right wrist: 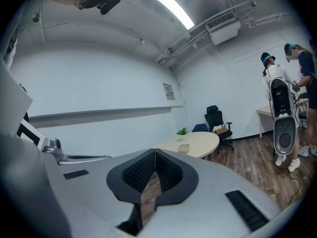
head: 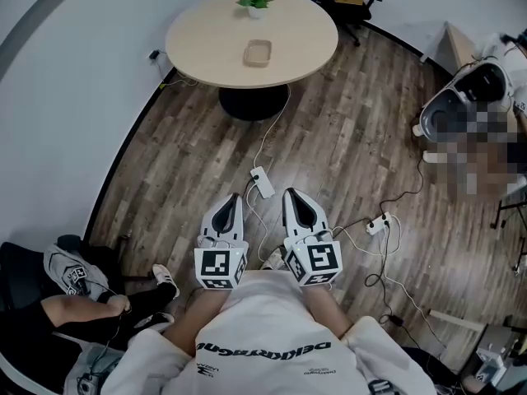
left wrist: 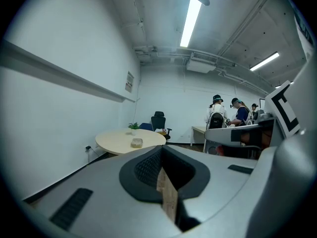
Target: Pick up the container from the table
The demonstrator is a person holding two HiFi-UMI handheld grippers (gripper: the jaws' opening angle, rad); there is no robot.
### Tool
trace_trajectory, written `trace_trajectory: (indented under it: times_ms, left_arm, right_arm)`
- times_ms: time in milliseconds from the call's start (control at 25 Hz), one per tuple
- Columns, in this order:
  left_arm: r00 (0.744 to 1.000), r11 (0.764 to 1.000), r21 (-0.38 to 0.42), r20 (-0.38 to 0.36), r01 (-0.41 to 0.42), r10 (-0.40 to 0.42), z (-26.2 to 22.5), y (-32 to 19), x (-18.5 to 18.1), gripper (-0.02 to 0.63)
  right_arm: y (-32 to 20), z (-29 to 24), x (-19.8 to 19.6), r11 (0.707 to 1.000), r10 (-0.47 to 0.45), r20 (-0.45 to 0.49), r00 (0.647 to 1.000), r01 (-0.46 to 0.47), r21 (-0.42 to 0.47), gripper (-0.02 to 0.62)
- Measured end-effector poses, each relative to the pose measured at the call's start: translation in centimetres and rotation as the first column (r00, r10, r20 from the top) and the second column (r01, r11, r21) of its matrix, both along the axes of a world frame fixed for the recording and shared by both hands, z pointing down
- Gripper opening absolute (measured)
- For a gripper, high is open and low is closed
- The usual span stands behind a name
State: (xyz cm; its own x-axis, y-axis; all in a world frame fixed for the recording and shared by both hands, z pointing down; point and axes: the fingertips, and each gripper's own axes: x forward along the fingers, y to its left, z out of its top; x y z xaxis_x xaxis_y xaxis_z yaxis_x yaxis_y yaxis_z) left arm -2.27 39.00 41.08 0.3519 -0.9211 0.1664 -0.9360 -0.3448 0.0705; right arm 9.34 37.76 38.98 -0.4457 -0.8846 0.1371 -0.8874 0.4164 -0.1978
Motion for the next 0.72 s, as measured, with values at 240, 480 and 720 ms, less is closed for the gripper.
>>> trace_trajectory:
  times_ms: [240,480,720]
  left_arm:
    - [0.999,0.999,-0.040,0.032,0.001,0.000,2.1,-0.2,3.4,0.015]
    - [0.999,0.998,-0.064,0.047,-0.006,0.009,3.0,-2.2,4.8,0.015]
    - [0.998,0.996,-0.065,0.026,-0.057,0.059,3.5,-6.2,6.6,0.015]
  right_arm:
    - [-0.5,1.7,2.6,0.999,-0.046,0.032,0.998,0.047,-0.017,0.032]
    - [-2.4,2.7,3.7,0.998,-0.060,0.012,0.998,0.060,-0.030,0.032]
    - [-6.2,3.5,5.1,0.998,-0.025,0.001,1.000,0.025,-0.057,0.032]
